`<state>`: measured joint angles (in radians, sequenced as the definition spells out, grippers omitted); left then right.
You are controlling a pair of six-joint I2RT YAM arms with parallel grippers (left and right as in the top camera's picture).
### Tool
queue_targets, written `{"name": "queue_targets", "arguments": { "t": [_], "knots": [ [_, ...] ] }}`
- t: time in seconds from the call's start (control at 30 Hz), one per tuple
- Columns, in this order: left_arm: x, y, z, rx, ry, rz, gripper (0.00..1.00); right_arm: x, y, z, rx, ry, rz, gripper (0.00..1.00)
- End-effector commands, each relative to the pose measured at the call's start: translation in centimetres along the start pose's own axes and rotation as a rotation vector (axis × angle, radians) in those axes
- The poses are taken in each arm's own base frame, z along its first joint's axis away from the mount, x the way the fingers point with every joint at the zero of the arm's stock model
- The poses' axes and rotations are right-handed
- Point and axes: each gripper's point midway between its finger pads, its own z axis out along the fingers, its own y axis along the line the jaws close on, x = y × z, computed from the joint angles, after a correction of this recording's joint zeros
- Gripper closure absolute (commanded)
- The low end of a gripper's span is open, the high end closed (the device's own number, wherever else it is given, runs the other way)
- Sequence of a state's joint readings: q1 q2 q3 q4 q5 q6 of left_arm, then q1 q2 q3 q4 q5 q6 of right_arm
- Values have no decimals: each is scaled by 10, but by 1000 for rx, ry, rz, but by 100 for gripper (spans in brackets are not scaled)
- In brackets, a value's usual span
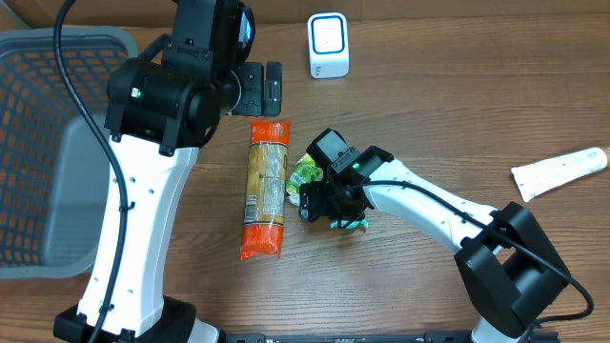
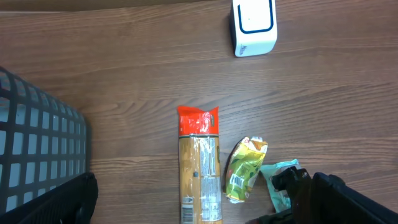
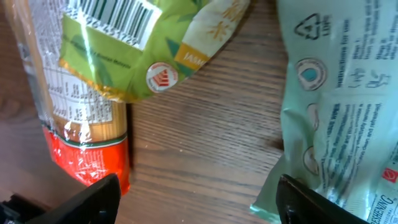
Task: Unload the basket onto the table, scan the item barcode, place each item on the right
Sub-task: 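Reach the right gripper to the mint-green wipes pack and grasp it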
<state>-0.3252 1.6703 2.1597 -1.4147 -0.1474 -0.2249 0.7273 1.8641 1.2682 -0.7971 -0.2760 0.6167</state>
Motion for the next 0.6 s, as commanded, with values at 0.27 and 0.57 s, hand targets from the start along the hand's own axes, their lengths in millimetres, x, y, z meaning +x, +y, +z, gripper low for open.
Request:
{"name": "queue_targets", "arguments": {
  "t": [0.27,0.57],
  "knots": [
    [-1,3,1,-12,-2,15,0,0,-7,21,36,13,61,20],
    [-1,3,1,-12,-2,15,0,-25,-86,-9,118,37,156,14]
  ]
}}
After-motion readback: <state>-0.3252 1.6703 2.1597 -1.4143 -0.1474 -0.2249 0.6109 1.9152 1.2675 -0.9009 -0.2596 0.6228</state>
